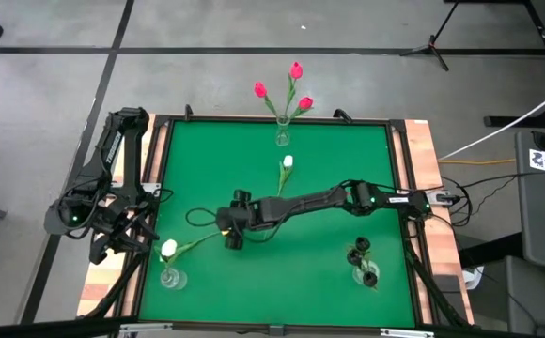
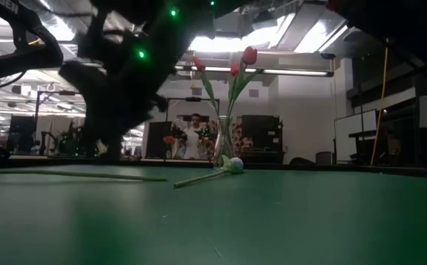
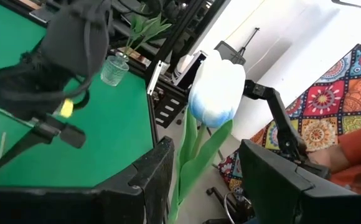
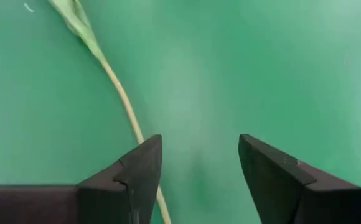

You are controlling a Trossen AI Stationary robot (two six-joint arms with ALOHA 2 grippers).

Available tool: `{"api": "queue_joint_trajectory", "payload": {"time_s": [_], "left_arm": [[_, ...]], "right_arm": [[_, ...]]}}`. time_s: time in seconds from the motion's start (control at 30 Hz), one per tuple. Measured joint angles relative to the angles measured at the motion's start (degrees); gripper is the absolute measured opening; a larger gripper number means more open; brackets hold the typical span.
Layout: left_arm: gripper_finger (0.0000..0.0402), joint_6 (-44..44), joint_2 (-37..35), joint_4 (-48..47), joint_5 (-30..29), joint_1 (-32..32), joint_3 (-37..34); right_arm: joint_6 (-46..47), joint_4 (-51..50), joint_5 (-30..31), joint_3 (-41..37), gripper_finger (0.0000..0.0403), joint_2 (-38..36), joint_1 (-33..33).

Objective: Sort flowers into vase by color
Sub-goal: Put the bottom white tulip into the bottom left transparent vase

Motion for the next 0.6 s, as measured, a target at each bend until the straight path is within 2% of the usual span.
{"api": "queue_joint_trajectory", "payload": {"time_s": [0.2, 0.6], "left_arm": [[0.018, 0.0, 0.0, 0.0, 0.0, 0.0, 0.0], [0.018, 0.3, 0.0, -1.5, -0.1, 0.0, 0.0]], "right_arm": [[-9.7, 10.0, -5.9, 0.0, 0.0214, -0.4, 0.2], [-9.9, 13.1, -6.5, 0.2, 0.0214, 2.2, 0.2]]}}
